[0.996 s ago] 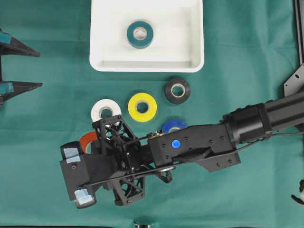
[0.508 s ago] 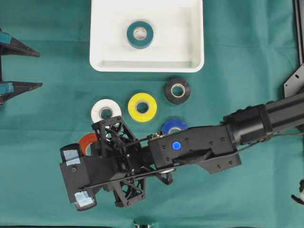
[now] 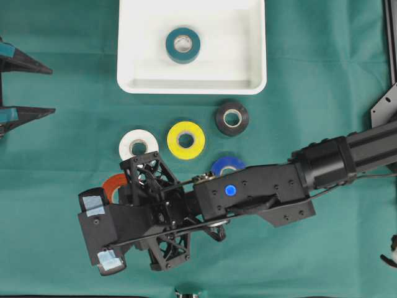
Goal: Pick up the tape from a random location and place it into the white case.
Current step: 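Lift the orange-red tape with the right gripper toward the white tray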
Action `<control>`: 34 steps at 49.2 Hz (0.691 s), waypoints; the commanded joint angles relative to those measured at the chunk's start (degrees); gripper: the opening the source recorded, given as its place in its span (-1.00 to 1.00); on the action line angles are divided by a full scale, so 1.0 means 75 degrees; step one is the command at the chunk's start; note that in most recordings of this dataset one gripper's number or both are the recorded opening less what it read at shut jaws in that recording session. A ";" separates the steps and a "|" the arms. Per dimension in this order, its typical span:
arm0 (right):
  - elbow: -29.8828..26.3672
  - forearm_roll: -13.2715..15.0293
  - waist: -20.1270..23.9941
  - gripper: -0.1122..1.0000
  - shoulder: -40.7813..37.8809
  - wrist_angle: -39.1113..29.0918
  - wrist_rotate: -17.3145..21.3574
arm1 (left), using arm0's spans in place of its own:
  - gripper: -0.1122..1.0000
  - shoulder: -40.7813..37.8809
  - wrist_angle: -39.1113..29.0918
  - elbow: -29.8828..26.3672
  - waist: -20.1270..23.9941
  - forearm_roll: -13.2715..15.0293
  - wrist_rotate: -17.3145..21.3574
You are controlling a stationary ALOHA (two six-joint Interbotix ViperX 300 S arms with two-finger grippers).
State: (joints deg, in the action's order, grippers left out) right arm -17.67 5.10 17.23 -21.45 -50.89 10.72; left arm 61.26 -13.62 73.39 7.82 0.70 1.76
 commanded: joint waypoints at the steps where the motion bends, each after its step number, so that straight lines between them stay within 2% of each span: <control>1: -0.0234 0.0023 0.0000 -0.20 0.0363 0.0047 0.0012 | 0.98 -0.0082 0.0035 -0.0082 0.0023 0.0012 0.0000; 14: -0.0223 0.0023 -0.0152 -0.20 0.0363 0.0012 0.0023 | 0.98 -0.0082 0.0035 -0.0082 0.0023 0.0012 0.0000; 34: -0.0152 0.0141 -0.1453 -0.20 0.0445 -0.0105 -0.0047 | 0.98 -0.0082 0.0035 -0.0082 0.0023 0.0000 0.0000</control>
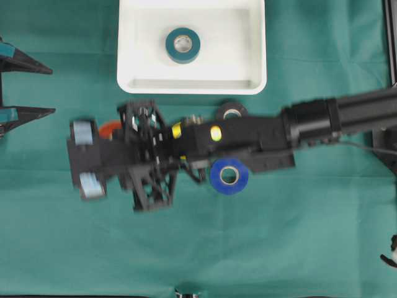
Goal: Pick up the tape from a random location and place it into the white case.
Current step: 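Lift the orange-red tape with the right gripper toward the white tray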
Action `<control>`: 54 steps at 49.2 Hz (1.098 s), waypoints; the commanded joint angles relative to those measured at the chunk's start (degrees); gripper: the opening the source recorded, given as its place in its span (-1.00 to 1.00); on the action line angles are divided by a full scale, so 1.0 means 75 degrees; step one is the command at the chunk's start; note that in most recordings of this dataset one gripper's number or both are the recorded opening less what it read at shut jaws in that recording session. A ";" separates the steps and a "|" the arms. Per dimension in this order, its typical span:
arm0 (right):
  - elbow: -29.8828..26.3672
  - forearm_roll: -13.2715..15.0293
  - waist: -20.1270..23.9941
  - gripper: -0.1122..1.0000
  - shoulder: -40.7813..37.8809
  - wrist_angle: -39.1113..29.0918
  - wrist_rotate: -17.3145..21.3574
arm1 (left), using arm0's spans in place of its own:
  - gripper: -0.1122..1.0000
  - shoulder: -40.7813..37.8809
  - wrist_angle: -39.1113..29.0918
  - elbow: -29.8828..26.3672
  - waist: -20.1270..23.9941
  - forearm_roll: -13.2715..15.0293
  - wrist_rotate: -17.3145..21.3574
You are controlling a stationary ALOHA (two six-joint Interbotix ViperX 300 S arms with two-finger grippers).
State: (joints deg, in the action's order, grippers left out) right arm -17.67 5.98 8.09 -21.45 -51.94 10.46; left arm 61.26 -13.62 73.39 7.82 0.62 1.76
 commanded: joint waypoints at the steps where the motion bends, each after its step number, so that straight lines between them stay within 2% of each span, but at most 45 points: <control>1: -0.0152 0.0023 -0.0305 -0.20 0.0445 0.0023 -0.0023 | 0.98 -0.0082 0.0035 -0.0082 0.0023 0.0023 0.0000; 17: -0.0152 0.0035 -0.1594 -0.20 0.0492 0.0070 -0.0023 | 0.98 -0.0082 0.0035 -0.0082 0.0023 0.0023 0.0000; 26: -0.0152 0.0152 -0.2109 -0.20 0.0492 0.0211 -0.0070 | 0.98 -0.0082 0.0035 -0.0082 0.0023 0.0023 0.0000; 34: -0.0152 0.0199 -0.2309 -0.20 0.0492 0.0258 -0.0082 | 0.98 -0.0082 0.0035 -0.0082 0.0023 0.0012 0.0000; 54: -0.0141 0.0258 -0.2309 -0.20 0.0492 0.0176 -0.0059 | 0.98 -0.0082 0.0035 -0.0082 0.0023 0.0012 0.0000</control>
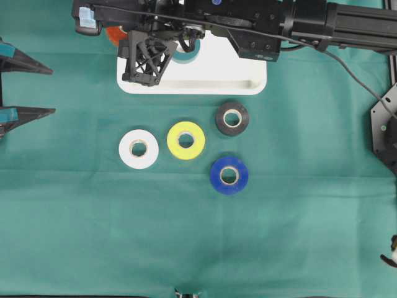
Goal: Pick up the tape from a random location and place it into the white case.
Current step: 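Lift the orange-red tape with the right gripper toward the white tray, then lower the orange-red tape into the tray beside the teal tape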
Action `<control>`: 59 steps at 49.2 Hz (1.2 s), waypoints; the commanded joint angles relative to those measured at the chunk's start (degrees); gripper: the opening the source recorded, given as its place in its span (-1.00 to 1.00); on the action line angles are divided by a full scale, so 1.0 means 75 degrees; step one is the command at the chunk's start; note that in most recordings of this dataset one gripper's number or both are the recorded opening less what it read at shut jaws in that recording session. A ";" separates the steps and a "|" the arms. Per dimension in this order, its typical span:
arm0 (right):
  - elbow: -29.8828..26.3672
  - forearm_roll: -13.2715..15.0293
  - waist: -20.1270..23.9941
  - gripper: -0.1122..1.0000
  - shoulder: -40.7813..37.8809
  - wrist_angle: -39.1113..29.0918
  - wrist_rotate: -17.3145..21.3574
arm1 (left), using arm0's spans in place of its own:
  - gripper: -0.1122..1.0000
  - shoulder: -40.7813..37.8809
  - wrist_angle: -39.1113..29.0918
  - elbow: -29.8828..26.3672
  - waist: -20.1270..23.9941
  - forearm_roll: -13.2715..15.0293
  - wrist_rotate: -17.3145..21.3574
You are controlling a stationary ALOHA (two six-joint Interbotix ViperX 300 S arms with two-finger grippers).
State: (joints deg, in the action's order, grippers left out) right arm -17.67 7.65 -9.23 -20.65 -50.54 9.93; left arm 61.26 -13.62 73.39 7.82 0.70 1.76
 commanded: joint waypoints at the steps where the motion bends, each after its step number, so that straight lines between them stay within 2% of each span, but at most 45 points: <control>1: -0.0129 0.0035 0.0000 -0.20 0.0398 -0.0059 0.0012 | 0.98 -0.0082 0.0035 -0.0082 0.0023 0.0012 0.0000; 11: 0.0305 0.0094 0.0000 -0.20 0.0656 -0.0152 0.0035 | 0.98 -0.0082 0.0035 -0.0070 0.0023 0.0012 0.0000; 25: 0.1465 0.0340 -0.0012 -0.20 0.1488 -0.0047 0.0070 | 0.98 -0.0082 0.0035 -0.0047 0.0023 0.0012 0.0000; 37: 0.2918 0.0363 -0.0129 -0.20 0.2520 0.0633 0.0094 | 0.98 -0.0082 0.0059 -0.0047 0.0023 0.0012 0.0000; 50: 0.4500 0.0363 -0.0609 -0.20 0.3703 0.1559 0.0094 | 0.98 -0.0082 0.0082 -0.0047 0.0023 0.0012 0.0000; 59: 0.5121 0.0363 -0.1008 -0.20 0.4207 0.1898 0.0070 | 0.98 -0.0070 0.0094 -0.0047 0.0023 0.0012 0.0000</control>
State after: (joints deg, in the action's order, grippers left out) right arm 20.57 10.20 -15.82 8.35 -37.44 10.55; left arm 61.26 -13.45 73.56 7.82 0.62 1.76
